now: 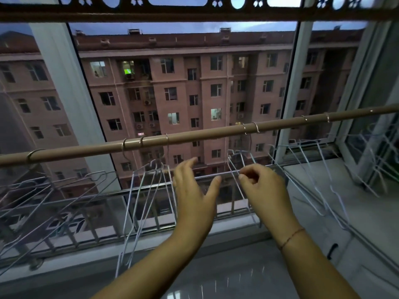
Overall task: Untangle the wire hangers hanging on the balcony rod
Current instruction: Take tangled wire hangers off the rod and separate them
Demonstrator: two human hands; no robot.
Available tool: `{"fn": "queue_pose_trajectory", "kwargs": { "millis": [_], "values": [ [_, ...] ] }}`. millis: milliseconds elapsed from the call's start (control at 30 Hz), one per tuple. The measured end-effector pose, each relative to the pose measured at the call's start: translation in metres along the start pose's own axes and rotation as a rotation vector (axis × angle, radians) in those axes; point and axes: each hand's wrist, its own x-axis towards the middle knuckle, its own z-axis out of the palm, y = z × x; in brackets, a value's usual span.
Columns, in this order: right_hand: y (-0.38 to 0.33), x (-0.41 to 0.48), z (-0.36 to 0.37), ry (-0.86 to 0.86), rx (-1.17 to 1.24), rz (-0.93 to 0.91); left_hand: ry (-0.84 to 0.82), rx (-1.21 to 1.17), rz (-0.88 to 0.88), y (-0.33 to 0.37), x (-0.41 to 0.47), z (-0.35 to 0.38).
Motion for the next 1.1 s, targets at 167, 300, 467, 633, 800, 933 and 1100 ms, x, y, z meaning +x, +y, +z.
{"fn": "queue_pose_trajectory", "kwargs": {
  "millis": [167, 300, 467, 633, 800, 933, 1100],
  "values": [
    [0.021, -0.001, 0.002, -0.045, -0.083, 0.033, -0.302, -0.212, -0.351, 0.018, 0.026, 0.045],
    [0.037, 0.005, -0.001, -0.101, -0.074, 0.050, -0.373, -0.281, -0.499, 0.023, 0.040, 0.072],
    [0.048, 0.015, -0.002, -0.251, 0.077, 0.003, -0.229, -0.402, -0.623, 0.025, 0.049, 0.095],
    [0.056, 0.031, -0.006, -0.326, 0.191, -0.047, -0.022, -0.469, -0.678, 0.030, 0.070, 0.120],
    [0.072, 0.041, -0.008, -0.402, 0.203, -0.045, 0.093, -0.557, -0.735, 0.026, 0.080, 0.129],
    [0.080, 0.036, -0.006, -0.410, 0.166, -0.087, 0.085, -0.538, -0.754, 0.013, 0.061, 0.119],
    [0.085, 0.031, 0.003, -0.433, 0.169, -0.097, 0.029, -0.439, -0.745, -0.007, 0.033, 0.096]
  ]
}}
